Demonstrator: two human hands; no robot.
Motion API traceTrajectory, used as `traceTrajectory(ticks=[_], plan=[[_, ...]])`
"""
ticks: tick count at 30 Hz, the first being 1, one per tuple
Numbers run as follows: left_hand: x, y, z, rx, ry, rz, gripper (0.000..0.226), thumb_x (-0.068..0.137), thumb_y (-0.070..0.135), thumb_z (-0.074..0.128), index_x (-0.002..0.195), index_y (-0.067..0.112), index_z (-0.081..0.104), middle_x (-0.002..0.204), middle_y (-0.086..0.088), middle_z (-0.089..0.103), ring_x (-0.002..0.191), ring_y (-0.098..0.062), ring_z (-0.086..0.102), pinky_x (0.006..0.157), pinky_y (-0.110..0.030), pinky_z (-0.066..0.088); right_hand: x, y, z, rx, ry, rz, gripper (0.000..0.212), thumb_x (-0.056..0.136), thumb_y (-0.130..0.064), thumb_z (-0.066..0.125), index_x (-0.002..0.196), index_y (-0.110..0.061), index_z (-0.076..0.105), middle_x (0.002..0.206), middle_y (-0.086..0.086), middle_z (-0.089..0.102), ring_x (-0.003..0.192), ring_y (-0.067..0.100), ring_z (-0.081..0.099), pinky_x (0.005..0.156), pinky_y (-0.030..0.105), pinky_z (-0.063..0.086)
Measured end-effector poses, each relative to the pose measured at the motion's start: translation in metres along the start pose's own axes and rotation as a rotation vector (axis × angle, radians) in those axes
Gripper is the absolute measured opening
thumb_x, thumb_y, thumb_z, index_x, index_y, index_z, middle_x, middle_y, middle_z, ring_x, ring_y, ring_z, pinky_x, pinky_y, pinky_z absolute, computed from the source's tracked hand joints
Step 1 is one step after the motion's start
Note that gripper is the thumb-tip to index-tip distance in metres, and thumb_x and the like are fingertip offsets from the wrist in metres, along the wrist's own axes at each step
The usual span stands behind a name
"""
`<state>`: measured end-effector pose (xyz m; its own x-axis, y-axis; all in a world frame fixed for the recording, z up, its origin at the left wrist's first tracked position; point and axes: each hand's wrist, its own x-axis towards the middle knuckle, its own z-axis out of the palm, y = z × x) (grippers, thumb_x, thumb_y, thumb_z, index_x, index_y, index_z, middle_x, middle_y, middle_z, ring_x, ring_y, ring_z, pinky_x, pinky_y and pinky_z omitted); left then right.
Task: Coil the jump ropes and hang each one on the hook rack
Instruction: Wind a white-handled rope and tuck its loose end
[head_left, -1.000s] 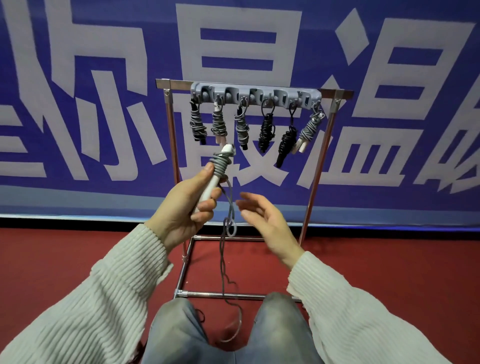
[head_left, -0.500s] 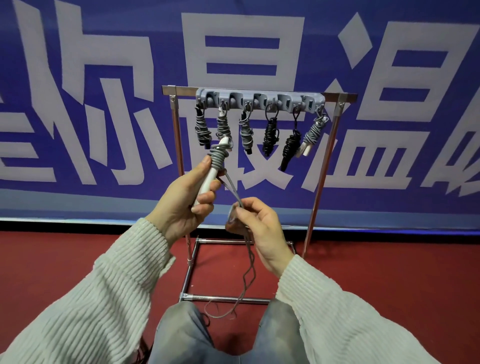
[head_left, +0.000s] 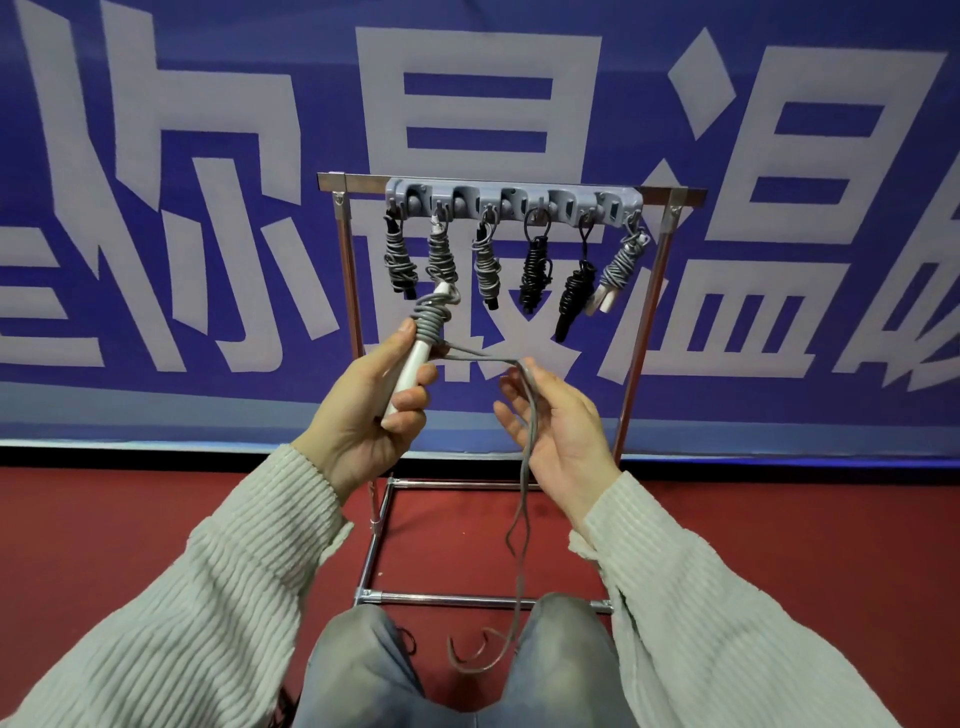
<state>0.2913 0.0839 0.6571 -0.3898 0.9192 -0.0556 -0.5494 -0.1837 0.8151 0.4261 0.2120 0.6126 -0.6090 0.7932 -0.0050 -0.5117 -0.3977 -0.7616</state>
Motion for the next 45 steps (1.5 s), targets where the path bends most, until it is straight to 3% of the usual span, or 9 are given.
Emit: traceTrajectory(ticks=[7, 19, 24, 27, 31, 36, 38, 41, 45], plan=[[0.007, -0.001, -0.012, -0.026, 0.054, -0.012, 0.03, 0.099, 0.044, 0.057, 0.103, 0.014, 0.057, 0.067, 0.004, 0.049, 0.038, -0.002, 0.035, 0.029, -0.01, 0.023, -0.011, -0.013, -0.017, -0.03, -0.426, 0.383, 0.013, 0.09, -0.026, 0.07, 0.082, -0.015, 0.07, 0.079, -0.005, 0.051, 0.055, 0.004, 0.04, 0.039, 0.014, 0.023], [0.001, 0.063, -0.067, -0.178, 0.106, 0.21, 0.03, 0.101, 0.045, 0.056, 0.1, 0.016, 0.06, 0.069, 0.01, 0.052, 0.04, -0.002, 0.039, 0.031, -0.013, 0.029, 0.009, -0.005, -0.156, -1.635, -0.057, -0.313, 0.052, 0.094, -0.056, 0.06, 0.068, -0.017, 0.04, 0.053, -0.005, 0.043, 0.052, 0.011, 0.042, 0.056, 0.031, 0.035], [0.01, 0.024, -0.026, 0.195, 0.142, 0.256, 0.031, 0.1, 0.044, 0.058, 0.108, 0.014, 0.062, 0.07, 0.004, 0.053, 0.046, -0.002, 0.035, 0.033, -0.012, 0.025, 0.037, 0.009, -0.168, -1.305, -0.054, 0.08, 0.017, 0.091, -0.013, 0.071, 0.095, -0.027, 0.063, 0.096, -0.008, 0.067, 0.099, 0.016, 0.065, 0.084, 0.029, 0.046], [0.017, 0.009, -0.008, 0.349, 0.129, 0.211, 0.038, 0.099, 0.045, 0.06, 0.11, 0.009, 0.064, 0.07, 0.0, 0.055, 0.046, -0.006, 0.037, 0.034, -0.015, 0.025, 0.036, 0.011, -0.137, -1.118, 0.121, -0.045, 0.044, 0.093, 0.001, 0.056, 0.131, -0.021, 0.059, 0.134, 0.005, 0.062, 0.125, 0.019, 0.059, 0.104, 0.029, 0.046], [0.02, -0.015, 0.012, 0.512, 0.029, 0.131, 0.032, 0.101, 0.042, 0.058, 0.096, 0.011, 0.061, 0.069, -0.003, 0.055, 0.045, -0.008, 0.035, 0.036, -0.017, 0.025, 0.014, 0.017, -0.062, -0.778, -0.251, -0.167, 0.058, 0.092, -0.005, 0.054, 0.148, -0.018, 0.046, 0.139, -0.001, 0.062, 0.134, 0.009, 0.053, 0.115, 0.028, 0.042], [0.015, -0.019, 0.01, 0.527, 0.012, 0.072, 0.031, 0.102, 0.04, 0.057, 0.093, 0.011, 0.06, 0.068, -0.003, 0.055, 0.045, -0.008, 0.034, 0.035, -0.017, 0.024, -0.003, 0.032, -0.013, -0.59, -0.406, -0.103, 0.027, 0.106, -0.027, 0.05, 0.123, -0.008, 0.061, 0.081, -0.004, 0.062, 0.068, 0.013, 0.061, 0.077, 0.036, 0.056], [0.012, -0.015, 0.002, 0.492, 0.042, 0.076, 0.027, 0.103, 0.035, 0.056, 0.094, 0.011, 0.06, 0.069, -0.004, 0.054, 0.047, -0.009, 0.035, 0.036, -0.017, 0.023, -0.005, 0.032, -0.014, -0.654, -0.348, -0.06, 0.029, 0.109, -0.032, 0.045, 0.11, -0.012, 0.066, 0.065, -0.007, 0.038, 0.048, 0.008, 0.032, 0.046, 0.025, 0.038], [0.014, -0.01, -0.013, 0.556, 0.158, 0.139, 0.02, 0.103, 0.029, 0.056, 0.099, 0.01, 0.057, 0.073, -0.007, 0.058, 0.048, -0.01, 0.041, 0.039, -0.02, 0.029, -0.014, 0.026, -0.02, -1.077, -0.359, -0.155, 0.031, 0.108, -0.032, 0.045, 0.097, -0.018, 0.071, 0.051, -0.012, 0.038, 0.044, 0.004, 0.033, 0.049, 0.022, 0.029], [0.02, -0.035, -0.036, 1.471, 0.223, 0.266, 0.025, 0.099, 0.036, 0.06, 0.111, 0.015, 0.054, 0.085, -0.005, 0.073, 0.068, -0.018, 0.064, 0.055, -0.029, 0.043, -0.019, 0.002, -0.017, -1.667, -0.495, -0.428, 0.031, 0.104, -0.037, 0.049, 0.091, -0.016, 0.068, 0.063, -0.005, 0.058, 0.063, 0.012, 0.054, 0.064, 0.038, 0.043]])
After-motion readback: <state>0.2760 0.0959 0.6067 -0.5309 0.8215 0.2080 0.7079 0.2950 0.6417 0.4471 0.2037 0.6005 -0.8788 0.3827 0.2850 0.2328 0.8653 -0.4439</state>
